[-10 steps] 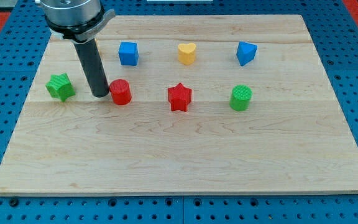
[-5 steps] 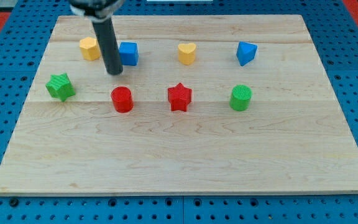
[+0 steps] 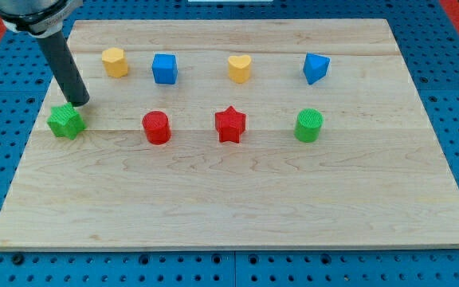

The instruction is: Separate the red circle and green star

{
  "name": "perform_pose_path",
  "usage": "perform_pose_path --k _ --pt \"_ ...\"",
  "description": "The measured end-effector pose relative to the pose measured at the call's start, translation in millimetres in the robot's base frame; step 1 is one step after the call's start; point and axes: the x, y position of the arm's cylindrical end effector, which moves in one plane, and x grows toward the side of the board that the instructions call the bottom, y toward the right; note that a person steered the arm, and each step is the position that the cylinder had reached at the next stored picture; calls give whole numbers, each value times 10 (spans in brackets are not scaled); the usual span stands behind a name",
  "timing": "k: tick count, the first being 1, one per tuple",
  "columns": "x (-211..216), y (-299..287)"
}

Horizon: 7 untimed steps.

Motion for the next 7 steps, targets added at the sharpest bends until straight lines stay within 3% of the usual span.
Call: perform_pose_path --k 2,3,4,5,6,7 --pt "361 -238" --pt "399 107" --pt "322 -3" --pt "-146 258" --pt "85 845" --pt "504 830"
